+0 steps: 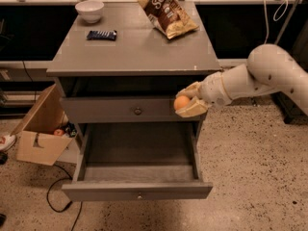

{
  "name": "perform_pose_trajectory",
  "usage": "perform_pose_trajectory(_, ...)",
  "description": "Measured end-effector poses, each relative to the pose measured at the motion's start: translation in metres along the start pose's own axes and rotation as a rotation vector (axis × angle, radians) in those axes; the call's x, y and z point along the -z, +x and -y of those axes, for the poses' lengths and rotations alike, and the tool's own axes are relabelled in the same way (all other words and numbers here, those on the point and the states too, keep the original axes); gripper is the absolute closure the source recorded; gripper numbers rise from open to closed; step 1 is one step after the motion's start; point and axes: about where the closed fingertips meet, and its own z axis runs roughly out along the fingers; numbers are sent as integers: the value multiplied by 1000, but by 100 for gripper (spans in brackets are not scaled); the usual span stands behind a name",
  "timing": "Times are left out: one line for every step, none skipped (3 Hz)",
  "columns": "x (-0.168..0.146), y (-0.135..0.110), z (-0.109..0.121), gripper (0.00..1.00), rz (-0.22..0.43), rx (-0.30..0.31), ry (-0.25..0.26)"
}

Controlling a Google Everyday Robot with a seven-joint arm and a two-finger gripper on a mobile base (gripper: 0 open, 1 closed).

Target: Pick orange from middle drawer and place on counter

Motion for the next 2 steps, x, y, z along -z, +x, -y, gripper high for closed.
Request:
perform_pose_trajectory(41,-46,15,100,-33,24,43)
perform_pose_trajectory(68,-81,49,100,-28,2,102)
